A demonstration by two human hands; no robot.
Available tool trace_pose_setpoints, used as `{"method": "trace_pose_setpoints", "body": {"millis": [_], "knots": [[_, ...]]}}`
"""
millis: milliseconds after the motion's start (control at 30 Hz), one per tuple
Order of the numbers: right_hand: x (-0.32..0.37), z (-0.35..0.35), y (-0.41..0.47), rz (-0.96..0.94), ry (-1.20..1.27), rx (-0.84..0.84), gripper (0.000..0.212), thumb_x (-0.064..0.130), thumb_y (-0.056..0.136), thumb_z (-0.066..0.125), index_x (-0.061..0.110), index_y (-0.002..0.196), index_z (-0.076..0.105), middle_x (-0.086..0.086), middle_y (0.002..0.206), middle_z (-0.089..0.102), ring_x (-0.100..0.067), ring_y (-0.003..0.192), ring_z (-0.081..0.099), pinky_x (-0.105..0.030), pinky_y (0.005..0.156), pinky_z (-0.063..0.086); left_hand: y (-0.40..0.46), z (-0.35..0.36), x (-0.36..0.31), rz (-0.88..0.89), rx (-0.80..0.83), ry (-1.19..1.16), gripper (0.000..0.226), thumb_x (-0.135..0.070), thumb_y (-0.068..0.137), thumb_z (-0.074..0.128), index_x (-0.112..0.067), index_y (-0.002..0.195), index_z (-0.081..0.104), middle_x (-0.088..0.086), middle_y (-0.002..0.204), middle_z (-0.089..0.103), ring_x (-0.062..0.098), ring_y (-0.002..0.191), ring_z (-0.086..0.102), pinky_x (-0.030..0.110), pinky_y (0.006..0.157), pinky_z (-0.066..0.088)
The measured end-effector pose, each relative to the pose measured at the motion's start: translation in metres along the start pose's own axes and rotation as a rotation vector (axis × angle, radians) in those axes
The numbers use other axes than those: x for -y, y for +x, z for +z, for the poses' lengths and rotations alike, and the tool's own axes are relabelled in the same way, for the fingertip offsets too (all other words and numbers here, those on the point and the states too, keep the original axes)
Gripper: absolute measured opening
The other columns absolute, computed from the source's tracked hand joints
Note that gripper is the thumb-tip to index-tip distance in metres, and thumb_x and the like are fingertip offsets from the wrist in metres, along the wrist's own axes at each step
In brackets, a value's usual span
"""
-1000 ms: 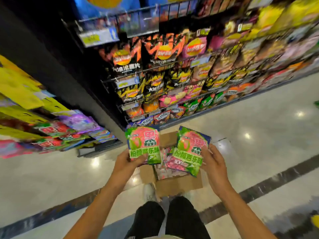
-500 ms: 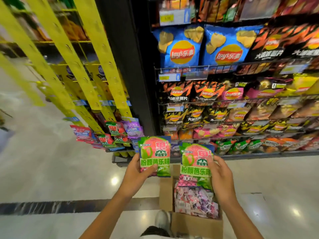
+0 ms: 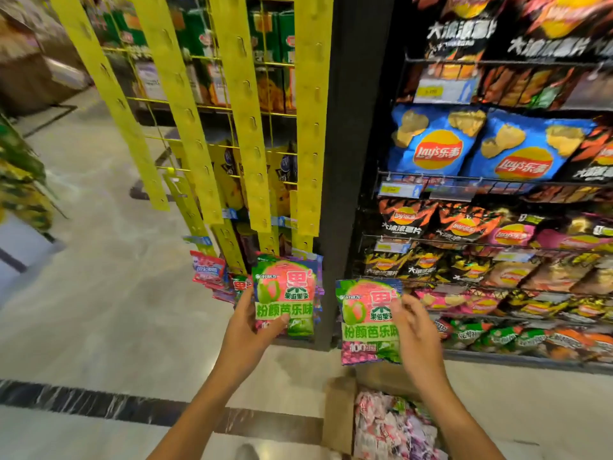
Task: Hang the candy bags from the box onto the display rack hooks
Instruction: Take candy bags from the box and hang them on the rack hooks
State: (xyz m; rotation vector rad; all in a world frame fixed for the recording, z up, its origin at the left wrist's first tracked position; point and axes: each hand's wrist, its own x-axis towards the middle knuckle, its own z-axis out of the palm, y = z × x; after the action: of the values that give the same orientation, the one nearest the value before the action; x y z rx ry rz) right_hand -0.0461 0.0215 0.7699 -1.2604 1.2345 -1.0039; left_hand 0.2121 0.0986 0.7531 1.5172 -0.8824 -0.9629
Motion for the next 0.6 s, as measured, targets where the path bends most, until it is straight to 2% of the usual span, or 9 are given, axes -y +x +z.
{"method": "trace_pose_setpoints", "body": {"millis": [67, 133, 200, 267, 367, 400, 467, 600], "knots": [[0.008, 0.033, 0.009, -0.033, -0.017, -0.045, 0.019, 0.017, 0.104, 0.049, 0.019, 0.123, 0.048, 0.019, 0.094, 0.060, 0.022, 0.066, 0.061, -0.001, 0.056, 0.045, 0.018, -0.028, -0.004, 0.028, 0.027, -0.001, 0.060, -0.009, 0.087, 0.074, -0.023, 0.138, 0.047, -0.010, 0.118, 0.071, 0.017, 0.108, 0.070, 0.041, 0.086, 0.061], [0.014, 0.066, 0.018, -0.085, -0.037, -0.123, 0.020, 0.020, 0.104, 0.050, 0.022, 0.124, 0.045, 0.014, 0.093, 0.064, 0.011, 0.056, 0.061, -0.007, 0.049, 0.044, 0.036, -0.057, -0.009, 0.056, 0.063, -0.003, 0.058, -0.010, 0.087, 0.074, -0.025, 0.137, 0.048, -0.009, 0.120, 0.070, 0.016, 0.110, 0.068, 0.040, 0.087, 0.060], [0.018, 0.094, 0.027, -0.097, -0.031, -0.200, 0.021, 0.027, 0.104, 0.050, 0.024, 0.123, 0.042, 0.006, 0.080, 0.068, -0.002, 0.044, 0.049, -0.017, 0.043, 0.037, 0.055, -0.083, -0.013, 0.084, 0.089, 0.002, 0.059, -0.012, 0.086, 0.074, -0.025, 0.137, 0.047, -0.009, 0.121, 0.069, 0.014, 0.112, 0.067, 0.037, 0.089, 0.060], [0.019, 0.115, 0.034, -0.107, -0.038, -0.235, 0.021, 0.033, 0.103, 0.051, 0.026, 0.119, 0.039, 0.008, 0.074, 0.068, -0.009, 0.043, 0.038, -0.025, 0.042, 0.030, 0.071, -0.103, -0.014, 0.084, 0.100, 0.012, 0.062, -0.013, 0.085, 0.075, -0.025, 0.138, 0.047, -0.007, 0.122, 0.068, 0.014, 0.113, 0.067, 0.041, 0.090, 0.059], [0.022, 0.135, 0.039, -0.126, -0.017, -0.270, 0.013, 0.026, 0.104, 0.050, 0.022, 0.113, 0.041, 0.004, 0.085, 0.070, -0.001, 0.043, 0.042, -0.021, 0.043, 0.032, 0.088, -0.120, -0.018, 0.083, 0.111, 0.037, 0.066, -0.022, 0.079, 0.078, -0.028, 0.137, 0.047, -0.004, 0.122, 0.069, 0.019, 0.111, 0.068, 0.050, 0.089, 0.058], [0.021, 0.139, 0.042, -0.142, -0.026, -0.264, 0.010, 0.023, 0.105, 0.050, 0.020, 0.112, 0.043, 0.003, 0.080, 0.069, -0.001, 0.044, 0.043, -0.020, 0.045, 0.033, 0.092, -0.122, -0.019, 0.087, 0.113, 0.048, 0.067, -0.025, 0.078, 0.079, -0.029, 0.137, 0.047, -0.005, 0.121, 0.069, 0.018, 0.110, 0.069, 0.050, 0.088, 0.059], [0.020, 0.143, 0.049, -0.164, -0.074, -0.228, 0.003, 0.022, 0.105, 0.049, 0.022, 0.108, 0.047, 0.003, 0.074, 0.068, -0.004, 0.051, 0.048, -0.022, 0.049, 0.035, 0.099, -0.122, -0.022, 0.100, 0.109, 0.054, 0.067, -0.027, 0.077, 0.079, -0.026, 0.136, 0.048, -0.007, 0.118, 0.070, 0.017, 0.106, 0.070, 0.050, 0.086, 0.060], [0.018, 0.144, 0.070, -0.145, -0.100, -0.169, 0.007, 0.028, 0.105, 0.049, 0.023, 0.108, 0.051, -0.004, 0.088, 0.068, -0.008, 0.060, 0.052, -0.021, 0.056, 0.037, 0.108, -0.112, -0.023, 0.094, 0.089, 0.037, 0.071, -0.025, 0.078, 0.078, -0.024, 0.141, 0.045, -0.007, 0.120, 0.069, 0.016, 0.108, 0.069, 0.050, 0.088, 0.059]]}}
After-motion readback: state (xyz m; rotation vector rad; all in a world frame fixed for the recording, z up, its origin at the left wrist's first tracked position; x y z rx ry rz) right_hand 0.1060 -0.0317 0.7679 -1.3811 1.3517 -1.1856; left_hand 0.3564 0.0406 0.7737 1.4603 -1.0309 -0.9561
